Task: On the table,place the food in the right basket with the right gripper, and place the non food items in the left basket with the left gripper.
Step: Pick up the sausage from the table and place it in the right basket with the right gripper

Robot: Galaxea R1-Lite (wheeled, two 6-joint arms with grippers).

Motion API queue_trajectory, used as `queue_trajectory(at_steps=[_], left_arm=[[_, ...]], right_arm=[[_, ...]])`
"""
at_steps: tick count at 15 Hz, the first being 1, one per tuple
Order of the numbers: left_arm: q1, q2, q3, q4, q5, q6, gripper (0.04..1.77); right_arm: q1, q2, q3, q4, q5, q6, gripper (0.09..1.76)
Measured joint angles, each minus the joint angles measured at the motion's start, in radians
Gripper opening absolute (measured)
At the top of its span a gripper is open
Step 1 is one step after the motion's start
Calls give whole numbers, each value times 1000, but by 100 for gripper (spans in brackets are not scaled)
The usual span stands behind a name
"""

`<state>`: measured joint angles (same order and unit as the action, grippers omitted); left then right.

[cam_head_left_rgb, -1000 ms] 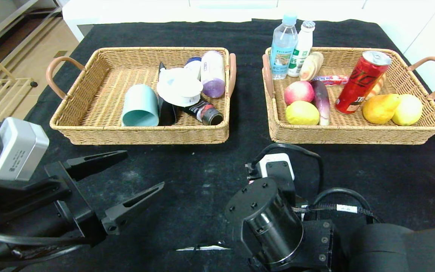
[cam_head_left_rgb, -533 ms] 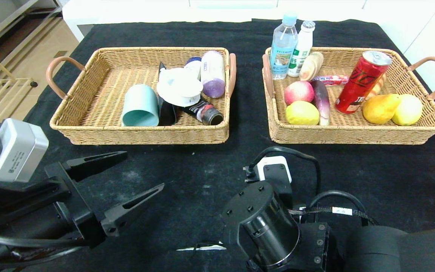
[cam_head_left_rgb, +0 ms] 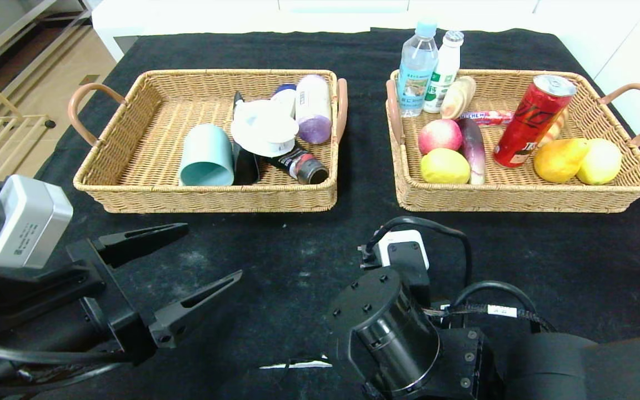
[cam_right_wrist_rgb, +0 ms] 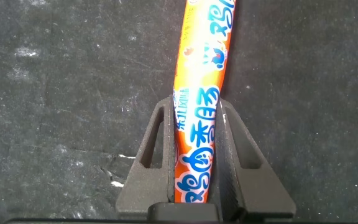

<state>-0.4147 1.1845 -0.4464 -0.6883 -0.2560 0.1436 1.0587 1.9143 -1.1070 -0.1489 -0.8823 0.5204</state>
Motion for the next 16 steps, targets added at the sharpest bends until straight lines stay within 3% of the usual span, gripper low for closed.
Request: queue_trajectory(at_steps=[11,16], left_arm=[[-3,9,3,1,0,3,172],[-3,15,6,2,-2,3,172]], right_arm=[[4,-18,9,-10,2,-21,47],[-9,-139,-11,-19,4,-256,47]])
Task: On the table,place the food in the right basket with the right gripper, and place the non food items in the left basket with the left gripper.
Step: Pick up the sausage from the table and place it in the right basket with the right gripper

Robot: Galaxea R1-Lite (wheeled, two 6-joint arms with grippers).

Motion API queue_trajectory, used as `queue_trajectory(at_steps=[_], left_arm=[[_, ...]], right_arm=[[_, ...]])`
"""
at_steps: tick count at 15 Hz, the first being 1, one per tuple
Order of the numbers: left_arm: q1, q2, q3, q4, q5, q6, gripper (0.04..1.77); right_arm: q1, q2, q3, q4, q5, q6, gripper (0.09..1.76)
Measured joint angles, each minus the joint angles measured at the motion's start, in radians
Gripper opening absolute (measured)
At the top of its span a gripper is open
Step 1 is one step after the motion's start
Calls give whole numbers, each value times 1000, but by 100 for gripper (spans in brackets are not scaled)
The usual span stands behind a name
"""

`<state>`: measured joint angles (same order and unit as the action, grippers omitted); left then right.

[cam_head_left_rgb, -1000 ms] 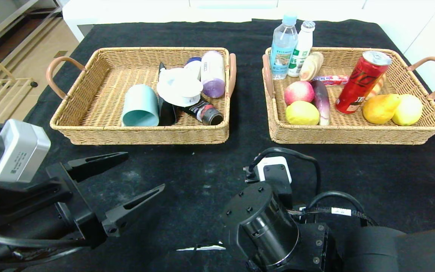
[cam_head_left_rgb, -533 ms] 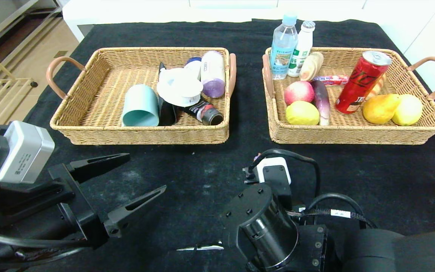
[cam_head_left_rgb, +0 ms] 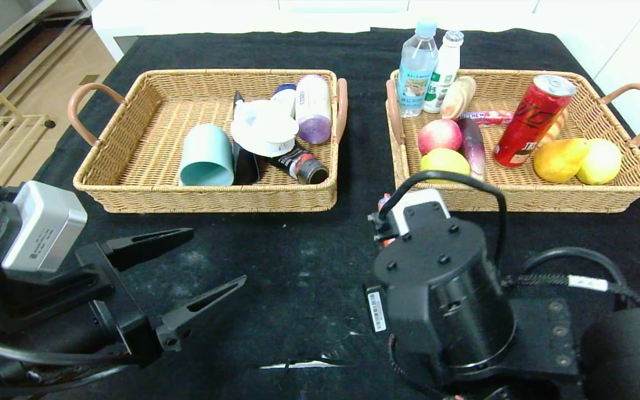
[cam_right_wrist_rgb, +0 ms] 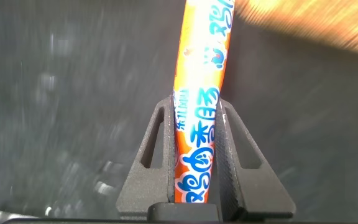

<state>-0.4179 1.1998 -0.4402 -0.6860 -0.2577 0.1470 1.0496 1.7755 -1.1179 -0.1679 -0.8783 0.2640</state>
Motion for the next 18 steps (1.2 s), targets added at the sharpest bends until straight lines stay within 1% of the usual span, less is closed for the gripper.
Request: queue_trajectory(at_steps=[3,5,8,12,13,16,18], left_arm=[[-1,1,2,-1,0,1,172],[-2,1,3,-1,0,2,172],[-3,0,4,-1,0,2,172],[-3,-2,4,-1,0,4,172],[-3,-3,4,-1,0,4,172],[-3,-4,4,-1,0,4,172],[-3,-4,4,-1,0,4,172]], right_arm=[[-83,-46,-67,-28,24,-142,47],[-155,-55,-107,-86,69,-219,47],[-246,-35,-151,-263,101,-334,47],[-340,33,-166,-491,109,-457,47],[-364,53,-166,-550,123,-483,47],[-413,101,-168,-667,135,-548,47],[-431,119,-170,-689,136,-570,47]])
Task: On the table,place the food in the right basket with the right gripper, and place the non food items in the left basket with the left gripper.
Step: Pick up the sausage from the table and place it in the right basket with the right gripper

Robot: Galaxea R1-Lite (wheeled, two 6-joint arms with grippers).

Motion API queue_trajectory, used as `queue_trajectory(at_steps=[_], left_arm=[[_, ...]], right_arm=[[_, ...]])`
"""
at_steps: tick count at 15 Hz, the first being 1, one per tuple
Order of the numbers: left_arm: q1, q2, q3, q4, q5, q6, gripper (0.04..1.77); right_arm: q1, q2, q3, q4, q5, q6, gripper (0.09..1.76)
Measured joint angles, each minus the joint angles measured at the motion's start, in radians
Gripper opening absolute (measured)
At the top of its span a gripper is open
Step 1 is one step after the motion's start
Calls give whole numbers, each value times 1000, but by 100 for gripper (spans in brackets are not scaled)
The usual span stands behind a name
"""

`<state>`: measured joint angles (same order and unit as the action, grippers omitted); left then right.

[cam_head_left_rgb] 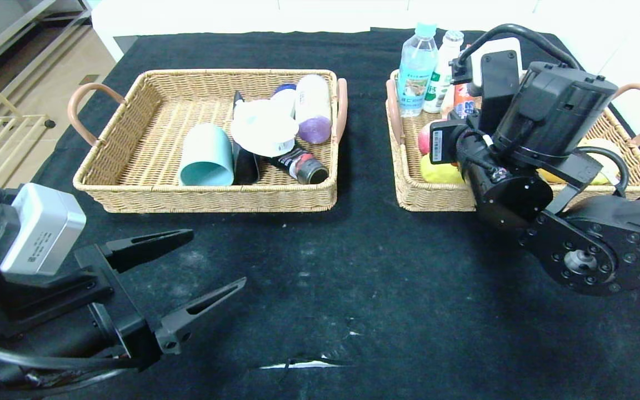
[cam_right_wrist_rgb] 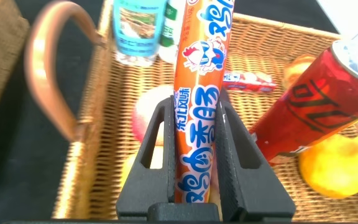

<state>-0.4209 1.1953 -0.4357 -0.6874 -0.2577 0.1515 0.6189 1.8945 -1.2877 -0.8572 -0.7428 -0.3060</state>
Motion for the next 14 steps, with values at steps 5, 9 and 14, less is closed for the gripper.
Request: queue_trajectory(at_steps=[5,9,14], left_arm=[[-6,0,6,0,0,8,172],[-6,0,8,0,-2,14,172],[-10,0,8,0,0,15,172]], right_arm=[[-48,12,-22,0,3,-6,47],[-60,9,-21,-1,3,-6,98],[-54,0,-11,0,2,-7,132]])
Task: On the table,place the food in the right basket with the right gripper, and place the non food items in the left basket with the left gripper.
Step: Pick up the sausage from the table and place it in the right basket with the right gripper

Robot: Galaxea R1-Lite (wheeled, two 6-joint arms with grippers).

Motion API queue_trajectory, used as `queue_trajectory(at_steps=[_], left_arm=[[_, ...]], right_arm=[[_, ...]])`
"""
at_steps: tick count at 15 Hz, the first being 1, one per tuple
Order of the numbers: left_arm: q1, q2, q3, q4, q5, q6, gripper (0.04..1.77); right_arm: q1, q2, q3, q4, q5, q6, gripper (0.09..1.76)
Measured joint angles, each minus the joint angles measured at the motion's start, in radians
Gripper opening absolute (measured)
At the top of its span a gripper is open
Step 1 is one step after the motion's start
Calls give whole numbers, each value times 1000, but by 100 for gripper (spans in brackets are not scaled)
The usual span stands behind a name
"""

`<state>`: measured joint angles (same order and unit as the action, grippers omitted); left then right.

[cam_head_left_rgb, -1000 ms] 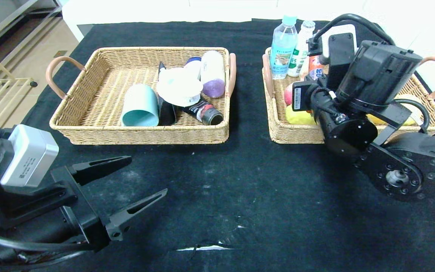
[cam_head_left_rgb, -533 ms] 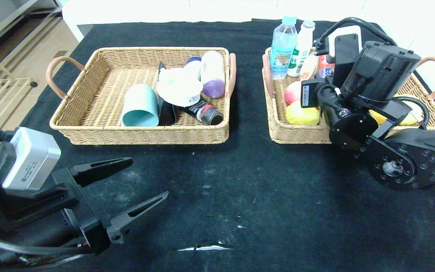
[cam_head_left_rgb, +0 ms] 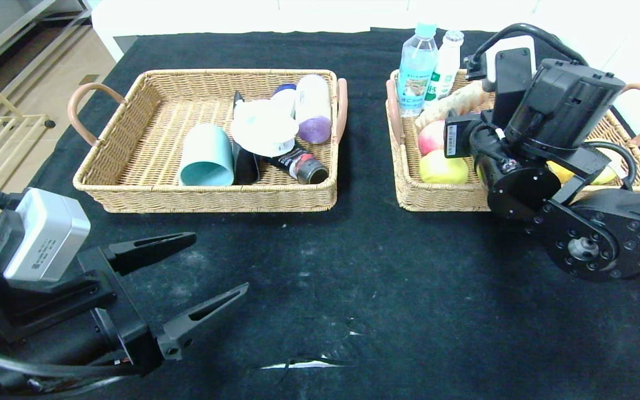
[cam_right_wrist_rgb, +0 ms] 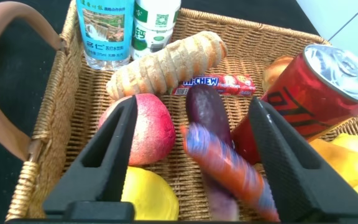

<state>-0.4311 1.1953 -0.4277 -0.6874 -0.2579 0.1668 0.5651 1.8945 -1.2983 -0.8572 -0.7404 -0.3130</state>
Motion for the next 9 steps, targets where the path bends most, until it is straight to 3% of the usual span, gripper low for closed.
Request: queue_trajectory(at_steps=[5,9], left_arm=[[-2,-3,-1,-1,0,5,172],[-3,-11,-7,-2,6,29,172]], right_arm=[[61,-94,99,29,1,-24,150],[154,-259,227,159,-1,-24,158]])
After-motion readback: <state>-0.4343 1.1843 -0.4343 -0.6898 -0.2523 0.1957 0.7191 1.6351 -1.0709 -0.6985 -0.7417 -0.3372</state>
